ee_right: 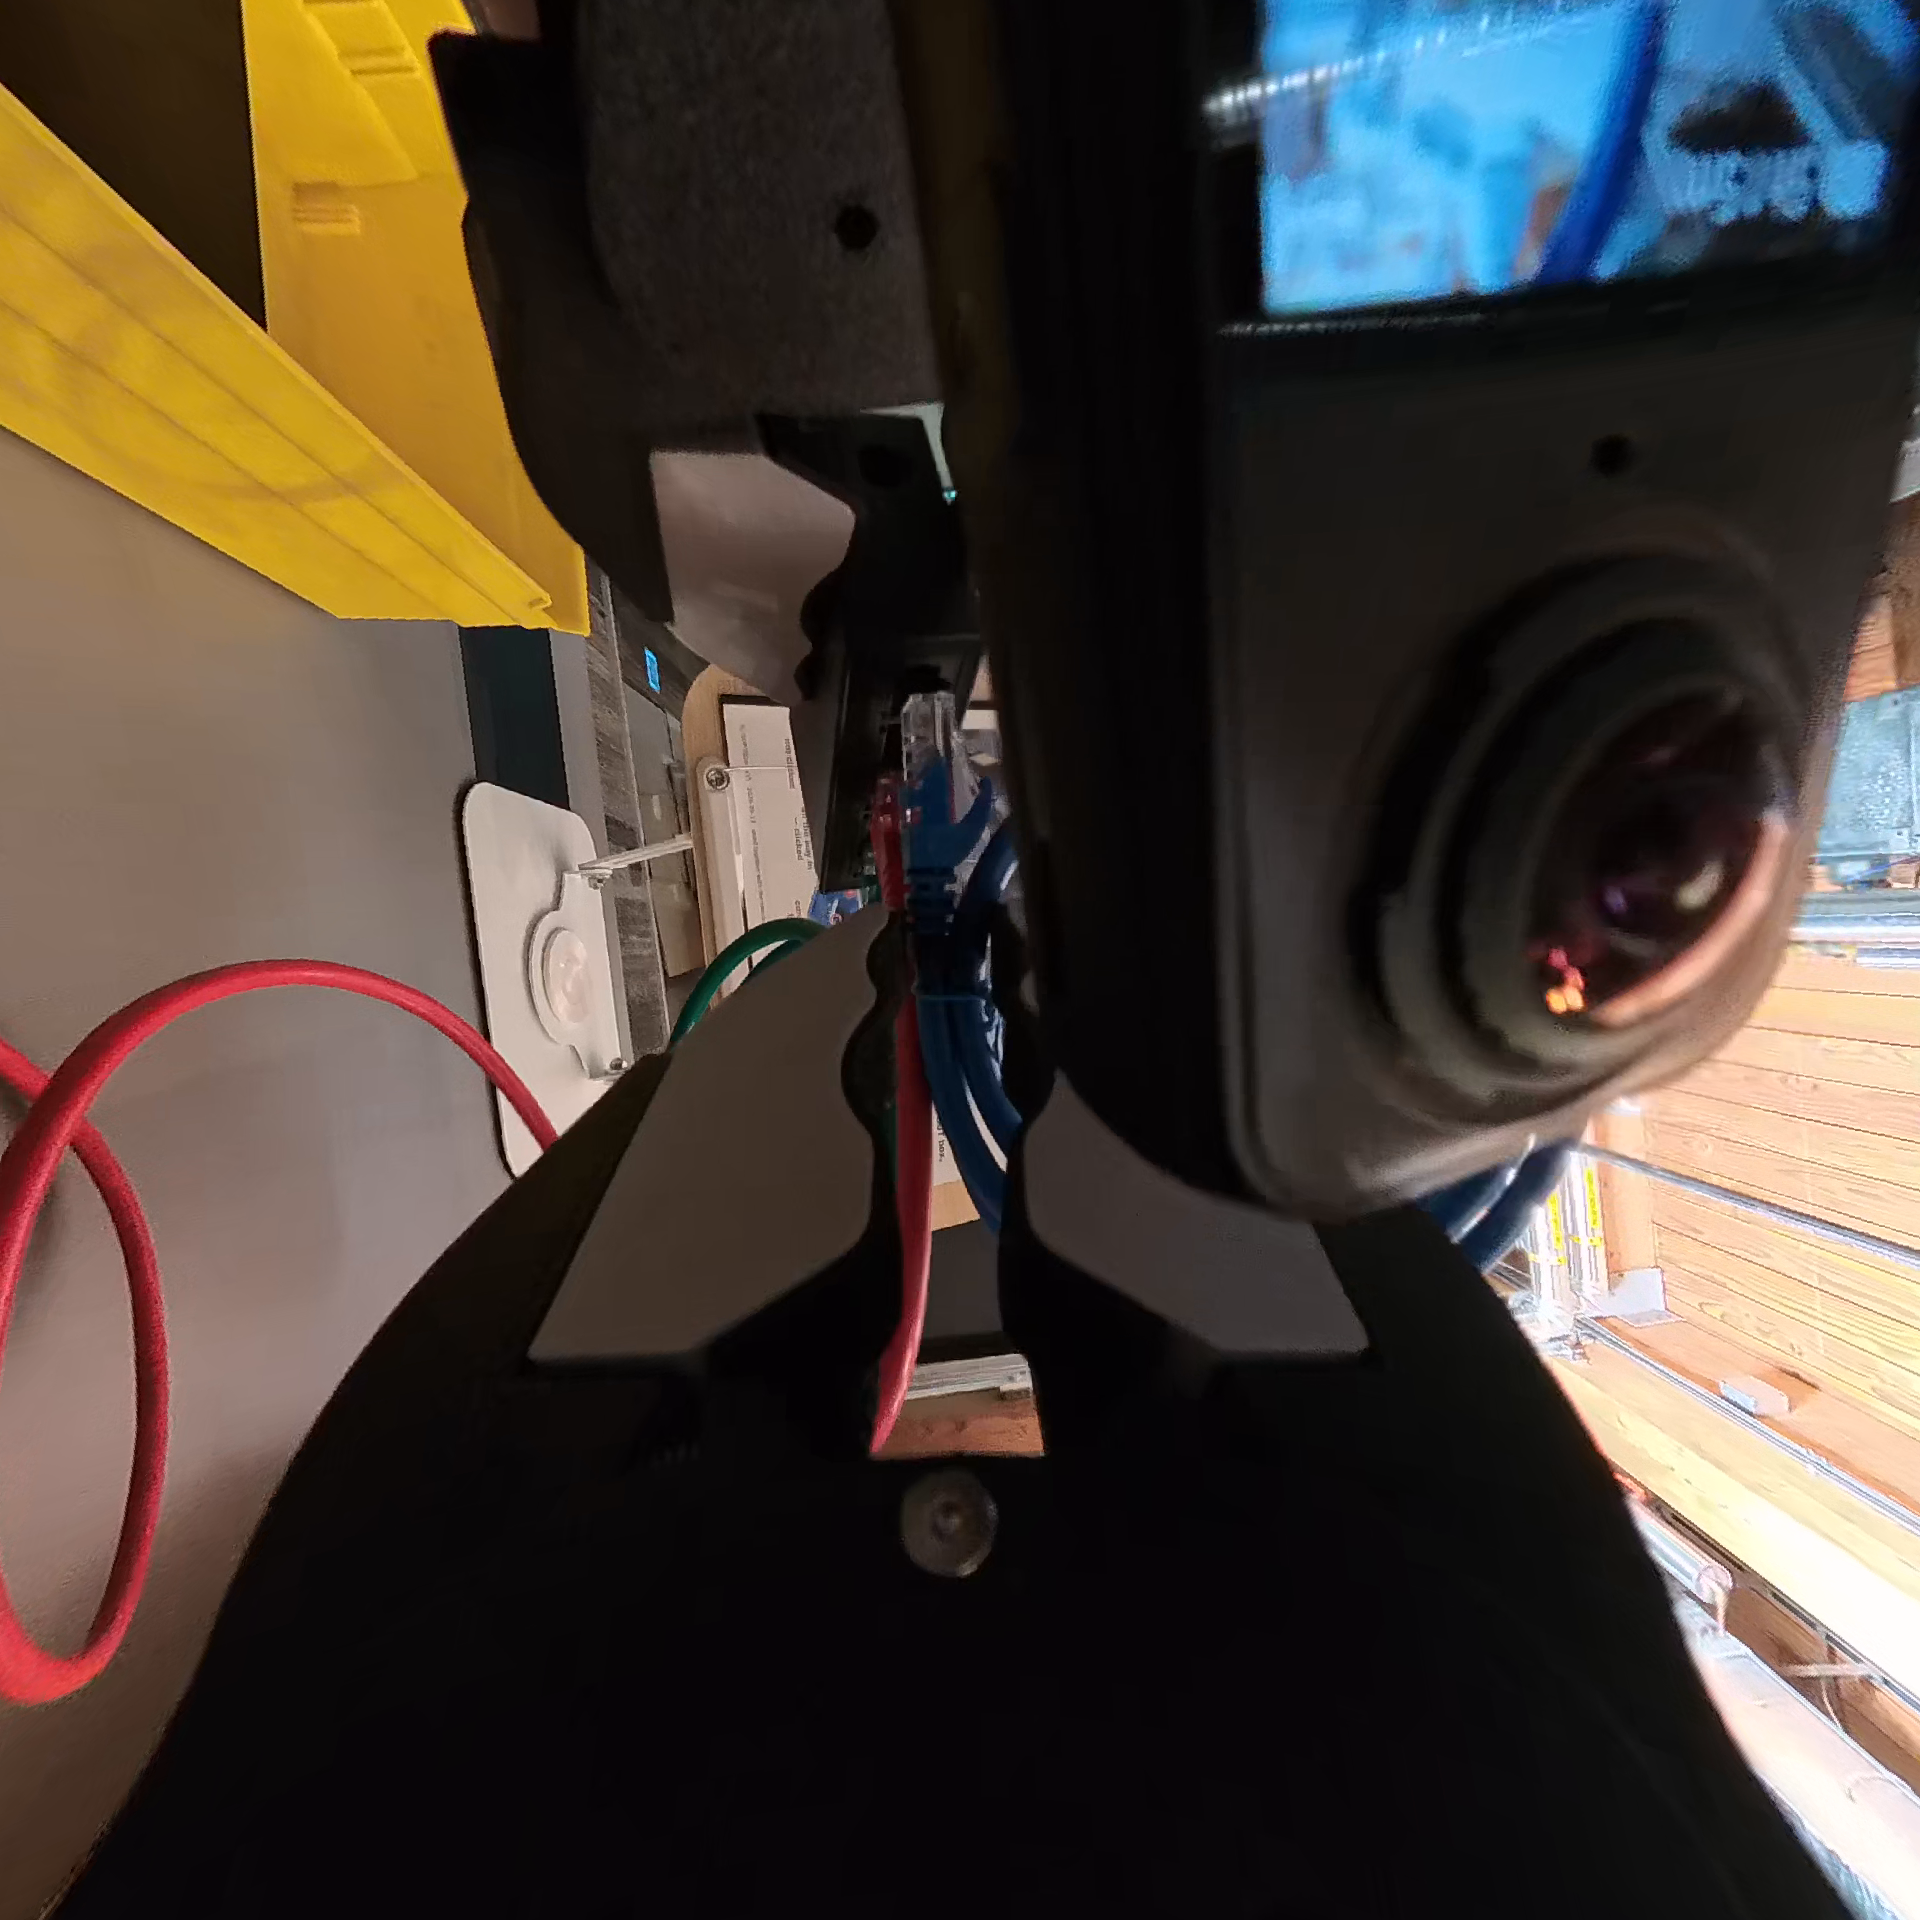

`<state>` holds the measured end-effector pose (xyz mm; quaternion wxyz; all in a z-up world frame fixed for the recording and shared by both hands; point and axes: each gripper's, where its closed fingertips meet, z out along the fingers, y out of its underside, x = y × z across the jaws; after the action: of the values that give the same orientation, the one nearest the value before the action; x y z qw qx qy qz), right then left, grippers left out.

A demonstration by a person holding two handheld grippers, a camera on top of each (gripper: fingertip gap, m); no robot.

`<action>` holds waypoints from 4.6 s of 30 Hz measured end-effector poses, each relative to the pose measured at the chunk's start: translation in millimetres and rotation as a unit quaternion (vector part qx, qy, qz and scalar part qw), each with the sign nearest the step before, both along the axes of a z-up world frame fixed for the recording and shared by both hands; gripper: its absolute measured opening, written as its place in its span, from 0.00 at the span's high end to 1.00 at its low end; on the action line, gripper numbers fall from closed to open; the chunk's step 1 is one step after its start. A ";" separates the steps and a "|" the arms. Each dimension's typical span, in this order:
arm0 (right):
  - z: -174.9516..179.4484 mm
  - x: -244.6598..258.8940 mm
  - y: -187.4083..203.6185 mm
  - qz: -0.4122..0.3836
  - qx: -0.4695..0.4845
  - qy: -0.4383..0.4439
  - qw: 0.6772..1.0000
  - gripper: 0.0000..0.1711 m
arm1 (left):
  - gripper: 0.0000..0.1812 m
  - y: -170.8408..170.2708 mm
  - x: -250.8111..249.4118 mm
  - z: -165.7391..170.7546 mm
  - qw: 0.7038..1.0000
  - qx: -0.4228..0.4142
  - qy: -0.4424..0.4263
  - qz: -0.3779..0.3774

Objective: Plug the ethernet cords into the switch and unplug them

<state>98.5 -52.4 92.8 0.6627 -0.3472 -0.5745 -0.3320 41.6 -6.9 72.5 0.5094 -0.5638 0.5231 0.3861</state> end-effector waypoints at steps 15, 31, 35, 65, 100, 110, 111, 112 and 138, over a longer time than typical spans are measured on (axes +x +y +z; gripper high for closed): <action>58.6 54.5 2.9 0.013 -0.008 0.147 0.989 0.90 | 0.83 1.7 -30.3 33.0 0.996 0.060 -0.060 0.006; 63.8 59.9 -18.6 0.113 -0.157 0.191 0.962 0.90 | 0.83 -0.2 -43.6 48.4 0.992 0.088 -0.085 0.008; 45.6 59.4 -42.5 0.096 -0.279 0.153 0.943 0.90 | 0.83 3.8 -79.9 53.7 0.989 0.095 -0.097 0.053; -166.0 6.0 -15.5 -0.025 -0.629 -0.050 0.775 0.86 | 0.83 -8.4 -103.7 58.0 0.987 0.073 -0.136 0.054; -13.8 10.3 -26.0 0.189 -0.078 -0.061 0.977 0.82 | 0.83 -49.4 63.9 2.9 0.994 0.038 0.058 -0.084; -0.5 19.5 -39.1 0.201 -0.094 -0.053 0.974 0.84 | 0.82 -68.0 78.9 15.8 0.975 0.056 0.013 -0.214; 2.1 20.9 -41.6 0.209 -0.100 -0.045 0.972 0.84 | 0.81 -70.8 79.7 18.9 0.971 0.052 -0.008 -0.235; 4.3 22.3 -44.8 0.219 -0.108 -0.039 0.969 0.84 | 0.80 -75.0 80.9 20.8 0.964 0.054 -0.015 -0.262; 0.5 30.9 -57.7 0.204 -0.132 -0.078 0.967 0.84 | 0.85 -113.2 89.8 18.7 0.899 0.016 -0.075 -0.431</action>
<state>129.4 -110.1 93.4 0.6179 -0.2802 -0.7217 -0.1375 131.4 -120.0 91.2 0.6728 -0.3019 0.6690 0.0933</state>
